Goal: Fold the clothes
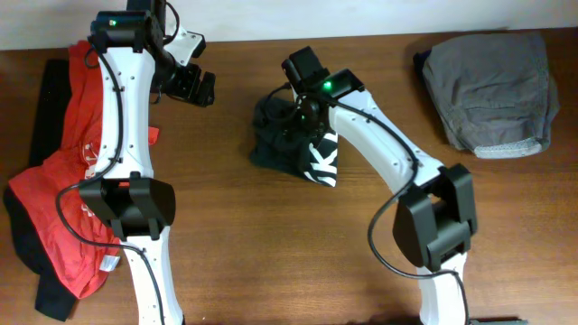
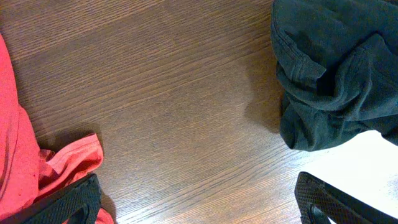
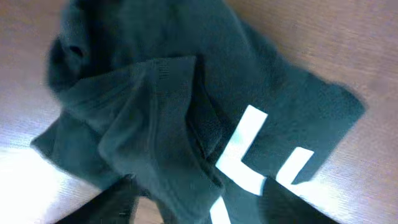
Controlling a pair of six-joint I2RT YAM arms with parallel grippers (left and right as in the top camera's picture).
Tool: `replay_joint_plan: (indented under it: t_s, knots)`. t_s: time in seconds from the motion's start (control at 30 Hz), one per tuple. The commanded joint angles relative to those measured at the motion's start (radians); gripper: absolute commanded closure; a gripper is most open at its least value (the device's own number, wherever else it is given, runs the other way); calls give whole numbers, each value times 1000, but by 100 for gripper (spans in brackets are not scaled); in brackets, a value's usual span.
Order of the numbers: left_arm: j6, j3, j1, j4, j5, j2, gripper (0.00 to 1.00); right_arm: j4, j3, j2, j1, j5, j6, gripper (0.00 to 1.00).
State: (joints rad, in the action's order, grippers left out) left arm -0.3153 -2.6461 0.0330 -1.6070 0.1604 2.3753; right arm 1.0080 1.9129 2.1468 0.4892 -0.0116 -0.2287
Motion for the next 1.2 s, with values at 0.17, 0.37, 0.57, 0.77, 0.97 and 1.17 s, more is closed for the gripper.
replay_joint_plan:
  t_s: [0.17,0.37,0.57,0.77,0.97,1.17]
  knots:
    - [-16,-5,-3,40,-22,-31,1,-3,5,20,1,7,14,64]
    - [-15,-5,-6,72,-54,-31,1,5,5,20,3,44,14,96]
    - [52,-5,-73,138,-53,-31,1,44,5,19,32,195,14,96]
    - [68,-5,-140,159,-45,-31,1,31,5,19,170,230,30,96]
    - [68,-5,-149,161,-45,-30,1,-13,5,19,294,229,29,91]
    - [68,-5,-149,160,-45,-29,1,-17,5,19,357,226,29,60]
